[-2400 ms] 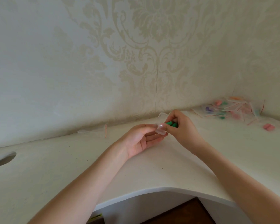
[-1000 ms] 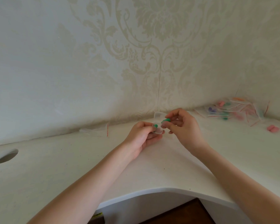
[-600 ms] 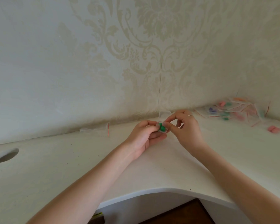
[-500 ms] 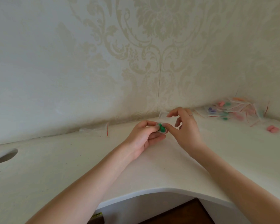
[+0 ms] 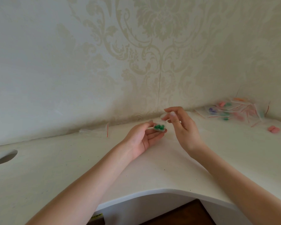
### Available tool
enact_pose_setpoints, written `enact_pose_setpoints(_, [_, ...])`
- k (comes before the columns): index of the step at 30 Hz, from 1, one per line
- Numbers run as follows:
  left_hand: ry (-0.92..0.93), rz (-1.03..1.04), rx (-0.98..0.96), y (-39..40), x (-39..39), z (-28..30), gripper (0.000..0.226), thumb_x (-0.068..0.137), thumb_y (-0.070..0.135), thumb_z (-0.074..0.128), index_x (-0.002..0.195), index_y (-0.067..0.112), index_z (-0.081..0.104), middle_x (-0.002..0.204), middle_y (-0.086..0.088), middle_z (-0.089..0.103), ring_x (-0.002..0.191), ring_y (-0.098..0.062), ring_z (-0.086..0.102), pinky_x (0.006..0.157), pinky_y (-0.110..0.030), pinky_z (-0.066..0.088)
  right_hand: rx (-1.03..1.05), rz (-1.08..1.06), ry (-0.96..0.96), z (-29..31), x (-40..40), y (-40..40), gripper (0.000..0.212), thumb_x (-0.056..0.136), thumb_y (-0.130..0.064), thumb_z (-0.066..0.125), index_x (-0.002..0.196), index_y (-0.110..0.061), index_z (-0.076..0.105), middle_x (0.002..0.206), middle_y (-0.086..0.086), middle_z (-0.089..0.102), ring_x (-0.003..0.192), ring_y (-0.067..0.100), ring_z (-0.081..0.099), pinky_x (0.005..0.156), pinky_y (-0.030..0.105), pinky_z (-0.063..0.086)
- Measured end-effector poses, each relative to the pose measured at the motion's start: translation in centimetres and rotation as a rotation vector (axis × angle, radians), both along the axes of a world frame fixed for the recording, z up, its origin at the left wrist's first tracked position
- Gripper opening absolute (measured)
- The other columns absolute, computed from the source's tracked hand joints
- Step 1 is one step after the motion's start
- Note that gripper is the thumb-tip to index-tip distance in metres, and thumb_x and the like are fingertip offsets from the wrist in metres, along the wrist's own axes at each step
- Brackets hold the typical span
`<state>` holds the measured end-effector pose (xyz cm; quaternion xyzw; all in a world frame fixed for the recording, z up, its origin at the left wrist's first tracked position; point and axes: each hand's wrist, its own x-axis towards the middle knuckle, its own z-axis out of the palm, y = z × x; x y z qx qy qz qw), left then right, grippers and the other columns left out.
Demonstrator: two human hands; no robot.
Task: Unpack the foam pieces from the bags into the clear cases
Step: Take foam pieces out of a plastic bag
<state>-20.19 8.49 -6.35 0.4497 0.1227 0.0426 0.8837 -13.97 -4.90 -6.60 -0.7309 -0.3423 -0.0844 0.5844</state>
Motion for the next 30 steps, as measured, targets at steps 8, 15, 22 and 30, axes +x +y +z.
enact_pose_setpoints(8, [-0.019,0.056,0.172,0.3,0.4,-0.7,0.013,0.091,0.001,0.055,0.104,-0.002,0.056,0.095,-0.019,0.068,0.086,-0.024,0.070,0.076,-0.030,0.058,-0.051,0.050,0.028,0.0,-0.2,0.1,0.021,0.099,-0.032,0.040,0.097,-0.023,0.059,0.081,-0.010,0.072,0.081,-0.004,0.058,0.074,0.010,0.042])
enact_pose_setpoints(15, [0.005,0.248,0.250,1.0,0.7,-0.5,0.015,0.092,-0.003,0.053,0.104,0.005,0.047,0.098,-0.021,0.066,0.078,-0.024,0.070,0.075,-0.031,0.058,-0.049,0.032,0.018,0.1,-0.4,0.1,0.016,0.100,-0.023,0.043,0.098,-0.020,0.059,0.083,-0.009,0.069,0.079,0.000,0.058,0.074,0.024,0.044])
enact_pose_setpoints(22, [0.095,0.591,1.325,3.8,0.6,-1.6,0.011,0.094,0.011,0.042,0.099,0.007,0.051,0.099,-0.011,0.058,0.087,-0.030,0.058,0.073,-0.034,0.043,-0.197,-0.177,-0.108,-0.6,1.9,-0.7,0.013,0.093,-0.015,0.053,0.097,-0.026,0.060,0.091,-0.020,0.060,0.086,0.003,0.052,0.066,0.011,0.036])
enact_pose_setpoints(30, [0.281,0.634,1.898,5.4,0.1,-1.6,0.015,0.095,0.018,0.046,0.106,0.011,0.052,0.098,-0.014,0.065,0.095,-0.036,0.059,0.068,-0.036,0.040,-0.516,-0.250,-0.215,-1.1,2.7,-1.2,0.018,0.093,-0.020,0.052,0.106,-0.027,0.062,0.104,-0.011,0.061,0.101,0.012,0.048,0.091,0.034,0.038])
